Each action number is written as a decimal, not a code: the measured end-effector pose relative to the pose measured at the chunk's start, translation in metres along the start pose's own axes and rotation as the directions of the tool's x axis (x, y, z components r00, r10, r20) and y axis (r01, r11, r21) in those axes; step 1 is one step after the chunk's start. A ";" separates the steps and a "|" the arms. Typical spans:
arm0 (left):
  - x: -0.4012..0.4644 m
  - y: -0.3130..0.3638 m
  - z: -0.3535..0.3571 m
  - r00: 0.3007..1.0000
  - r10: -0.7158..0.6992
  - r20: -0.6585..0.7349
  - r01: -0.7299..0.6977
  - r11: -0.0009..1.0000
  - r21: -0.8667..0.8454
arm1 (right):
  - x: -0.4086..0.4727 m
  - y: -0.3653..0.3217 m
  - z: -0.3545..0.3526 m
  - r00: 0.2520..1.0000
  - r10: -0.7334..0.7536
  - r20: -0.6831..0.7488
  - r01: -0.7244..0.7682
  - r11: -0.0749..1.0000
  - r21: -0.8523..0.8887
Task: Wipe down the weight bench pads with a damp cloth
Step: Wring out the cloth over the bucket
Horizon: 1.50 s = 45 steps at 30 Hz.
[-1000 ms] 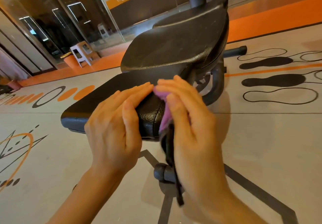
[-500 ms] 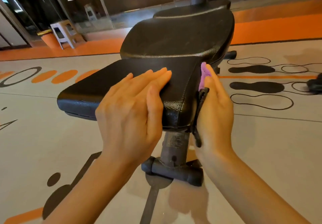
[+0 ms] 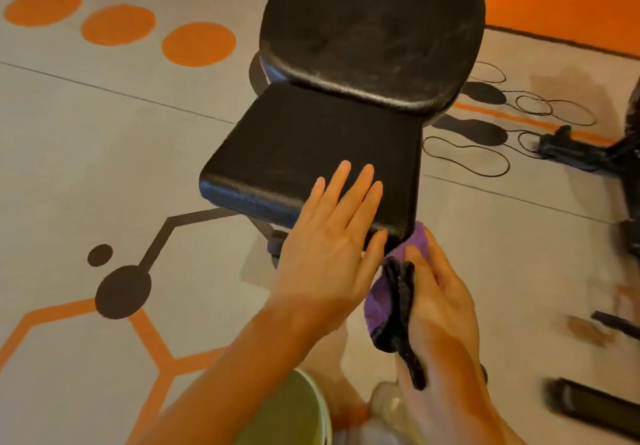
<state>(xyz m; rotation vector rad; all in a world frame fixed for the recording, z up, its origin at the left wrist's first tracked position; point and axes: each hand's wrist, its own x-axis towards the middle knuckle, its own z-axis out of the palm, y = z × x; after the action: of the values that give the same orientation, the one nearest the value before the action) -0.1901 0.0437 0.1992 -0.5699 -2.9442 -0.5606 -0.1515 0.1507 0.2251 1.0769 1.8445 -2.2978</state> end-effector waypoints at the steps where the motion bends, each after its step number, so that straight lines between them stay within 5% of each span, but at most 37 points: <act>1: -0.008 0.003 -0.004 0.999 0.004 0.037 -0.002 1.000 -0.031 | -0.009 -0.004 -0.001 1.000 0.016 -0.010 -0.016 1.000 0.001; 5: -0.048 0.014 -0.028 0.977 -0.064 0.202 0.108 0.971 -0.214 | -0.056 -0.019 0.002 0.977 0.196 -0.089 -0.196 0.981 0.010; 7: -0.073 0.023 -0.049 0.953 -0.147 0.264 0.254 0.862 -0.440 | -0.080 -0.018 0.006 0.946 0.277 -0.166 -0.276 0.961 0.029; 8: -0.082 0.028 -0.066 0.899 -0.222 0.378 0.414 0.715 -0.563 | -0.090 -0.016 0.008 0.931 0.298 -0.213 -0.300 0.954 0.019; 10: -0.096 0.041 -0.097 0.659 -0.292 0.693 0.752 0.281 -0.597 | -0.109 -0.012 0.011 0.905 0.310 -0.292 -0.320 0.947 0.016; 13: -0.122 0.050 -0.113 0.497 -0.226 0.838 0.861 0.008 -0.508 | -0.136 -0.005 0.012 0.858 0.365 -0.361 -0.359 0.929 0.084; 18: -0.157 0.055 -0.126 0.492 -0.191 0.850 0.864 -0.010 -0.503 | -0.178 0.001 0.014 0.823 0.461 -0.331 -0.432 0.887 0.161; 24: -0.176 0.058 -0.139 0.400 -0.233 0.887 0.853 -0.261 -0.453 | -0.206 -0.009 0.002 0.903 0.385 -0.192 -0.392 0.920 0.002; 34: -0.215 0.080 -0.097 0.362 -0.311 0.879 0.722 -0.503 -0.475 | -0.217 0.021 -0.046 0.931 0.332 -0.154 -0.358 0.912 -0.202; 37: -0.222 0.088 -0.088 0.386 -0.292 0.875 0.727 -0.488 -0.483 | -0.214 0.024 -0.066 0.912 0.389 -0.133 -0.405 0.906 -0.128; 41: -0.229 0.103 -0.087 0.594 -0.272 0.757 0.773 -0.066 -0.630 | -0.214 0.029 -0.085 0.894 0.440 -0.079 -0.445 0.893 -0.061; 45: -0.235 0.120 -0.084 0.689 -0.309 0.656 0.708 0.091 -0.701 | -0.207 0.034 -0.097 0.885 0.460 -0.072 -0.465 0.881 -0.087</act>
<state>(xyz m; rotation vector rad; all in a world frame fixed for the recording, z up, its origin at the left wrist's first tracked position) 0.0739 0.0351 0.2807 0.5914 -2.6135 -2.6456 0.0686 0.1410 0.2935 1.3870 1.4848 -1.8970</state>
